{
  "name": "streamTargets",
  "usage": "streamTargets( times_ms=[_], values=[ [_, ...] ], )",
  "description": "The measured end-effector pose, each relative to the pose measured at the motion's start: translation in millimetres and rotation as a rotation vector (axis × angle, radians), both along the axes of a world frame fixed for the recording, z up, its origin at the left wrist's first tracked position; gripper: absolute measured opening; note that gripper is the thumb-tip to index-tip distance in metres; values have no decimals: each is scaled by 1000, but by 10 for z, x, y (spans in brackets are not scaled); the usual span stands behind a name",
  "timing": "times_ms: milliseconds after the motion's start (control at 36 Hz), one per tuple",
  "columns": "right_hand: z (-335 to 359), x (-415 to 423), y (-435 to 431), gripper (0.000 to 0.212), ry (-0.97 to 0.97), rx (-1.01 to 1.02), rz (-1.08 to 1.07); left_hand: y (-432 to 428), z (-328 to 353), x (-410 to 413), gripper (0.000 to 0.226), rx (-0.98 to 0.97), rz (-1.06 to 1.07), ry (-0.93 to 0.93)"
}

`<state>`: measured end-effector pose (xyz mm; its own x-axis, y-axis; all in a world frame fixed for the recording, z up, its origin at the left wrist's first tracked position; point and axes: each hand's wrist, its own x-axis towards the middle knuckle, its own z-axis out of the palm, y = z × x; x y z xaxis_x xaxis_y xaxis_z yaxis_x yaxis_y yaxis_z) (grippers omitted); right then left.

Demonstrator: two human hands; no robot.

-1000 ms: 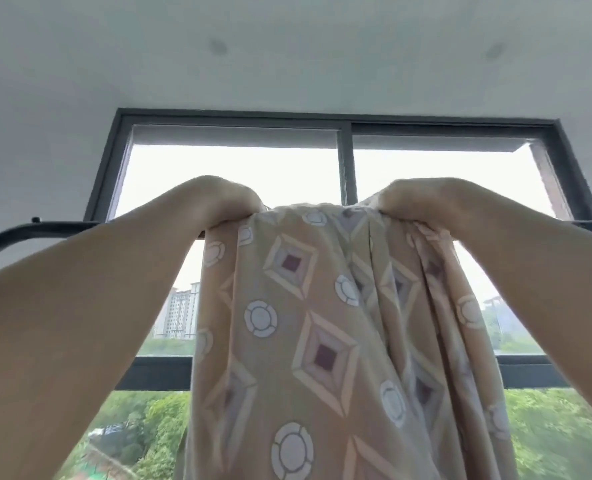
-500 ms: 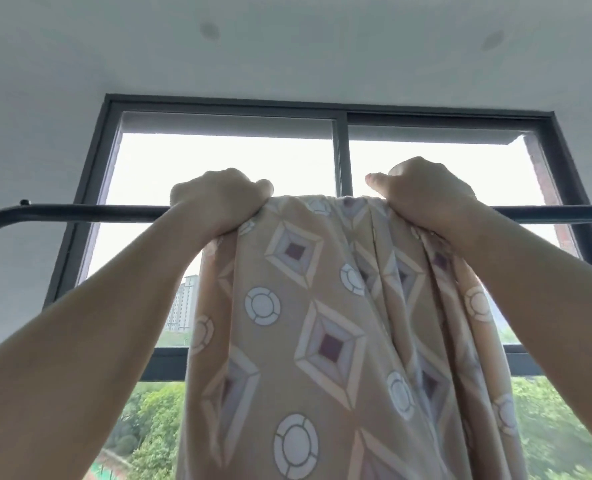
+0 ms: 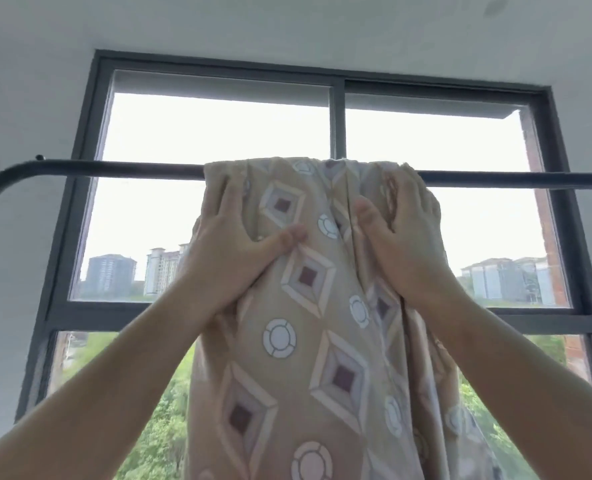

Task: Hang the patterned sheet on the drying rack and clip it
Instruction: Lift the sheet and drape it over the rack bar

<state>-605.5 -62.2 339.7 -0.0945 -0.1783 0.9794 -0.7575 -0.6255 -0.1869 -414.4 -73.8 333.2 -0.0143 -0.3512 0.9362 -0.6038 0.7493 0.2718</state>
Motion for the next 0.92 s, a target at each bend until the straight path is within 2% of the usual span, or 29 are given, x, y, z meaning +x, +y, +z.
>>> streamTargets(
  times_ms=[83,194,250,306,472,583,667,722,833,917],
  values=[
    [-299,12,22,67,-149,33,159,-10,-343,-32,120,30,-64,1],
    [-669,-19,66,81,-256,226,478,2,-706,5,120,62,-106,28],
    [-827,-32,89,72,-282,289,588,33,-858,34,111,62,-133,37],
    [-984,-46,97,57,-306,334,603,79,-1017,42,107,74,-164,74],
    [-1408,-51,144,34,-370,454,645,173,-1460,35,124,272,-240,193],
    [-1541,-62,219,24,-401,470,661,252,-1566,45,99,370,-332,287],
    [-1546,-72,251,12,-402,461,586,307,-1546,32,41,407,-288,329],
    [-1528,-91,265,2,-397,423,525,318,-1519,31,15,421,-328,348],
    [-1436,-54,310,7,-394,404,565,319,-1412,17,17,421,-456,408],
    [-1288,-2,328,12,-416,421,657,337,-1215,-15,24,339,-522,407]
  ],
)
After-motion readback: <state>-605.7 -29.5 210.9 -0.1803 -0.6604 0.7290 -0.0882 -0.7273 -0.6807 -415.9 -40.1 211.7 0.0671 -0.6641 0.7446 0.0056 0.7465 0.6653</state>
